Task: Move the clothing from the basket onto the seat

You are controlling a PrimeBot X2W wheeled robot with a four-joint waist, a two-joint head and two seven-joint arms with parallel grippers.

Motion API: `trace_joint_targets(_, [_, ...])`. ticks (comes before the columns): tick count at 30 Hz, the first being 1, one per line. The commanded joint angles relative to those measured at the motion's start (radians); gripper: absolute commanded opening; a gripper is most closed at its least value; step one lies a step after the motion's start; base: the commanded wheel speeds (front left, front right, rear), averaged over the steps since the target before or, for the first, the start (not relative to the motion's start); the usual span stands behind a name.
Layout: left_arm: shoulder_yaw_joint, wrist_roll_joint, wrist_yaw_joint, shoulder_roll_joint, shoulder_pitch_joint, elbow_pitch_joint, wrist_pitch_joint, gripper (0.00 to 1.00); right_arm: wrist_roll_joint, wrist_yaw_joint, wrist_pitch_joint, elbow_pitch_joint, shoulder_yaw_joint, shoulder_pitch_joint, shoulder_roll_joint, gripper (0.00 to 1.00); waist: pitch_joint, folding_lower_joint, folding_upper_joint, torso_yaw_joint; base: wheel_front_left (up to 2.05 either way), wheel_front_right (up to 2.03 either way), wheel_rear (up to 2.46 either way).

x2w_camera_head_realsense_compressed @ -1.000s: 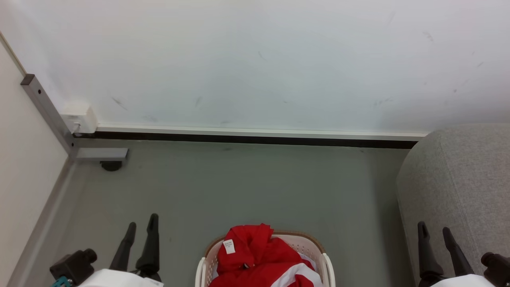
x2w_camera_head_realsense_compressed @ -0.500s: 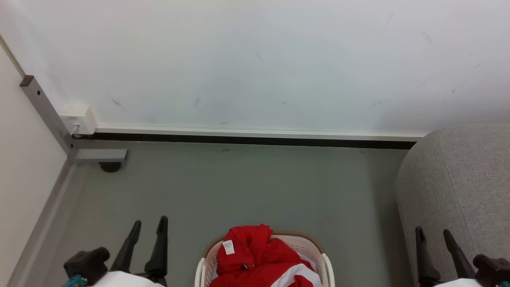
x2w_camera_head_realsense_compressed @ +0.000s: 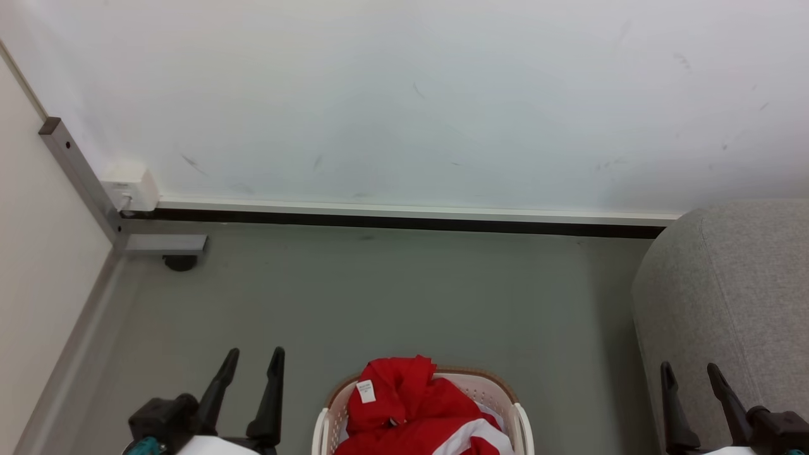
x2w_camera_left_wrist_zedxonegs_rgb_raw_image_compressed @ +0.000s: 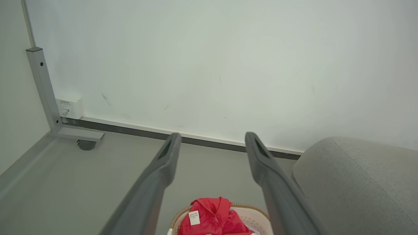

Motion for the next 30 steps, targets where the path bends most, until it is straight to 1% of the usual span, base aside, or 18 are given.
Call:
trace_joint_targets(1, [0.000,0.022,-0.002,0.010,0.002,-0.007,-0.007,1.00,-0.022,-0.002,-0.008,-0.002,-0.004,-0.012,-0.010,1.00,0.001,0.0000,0.0000,0.000,0.00,0.00,0.00])
trace_joint_targets(20, [-0.013,0.161,-0.001,0.019,0.004,-0.004,-0.046,1.00,-0.141,-0.002,-0.046,0.012,-0.007,-0.010,-0.011,1.00,0.010,0.0000,0.0000,-0.004,0.00,0.00,0.00])
trace_joint_targets(30, [-0.019,0.195,-0.001,0.017,-0.009,0.005,-0.063,1.00,-0.145,-0.002,-0.064,0.009,0.003,-0.019,-0.011,1.00,0.031,0.0000,0.0000,-0.018,0.00,0.00,0.00])
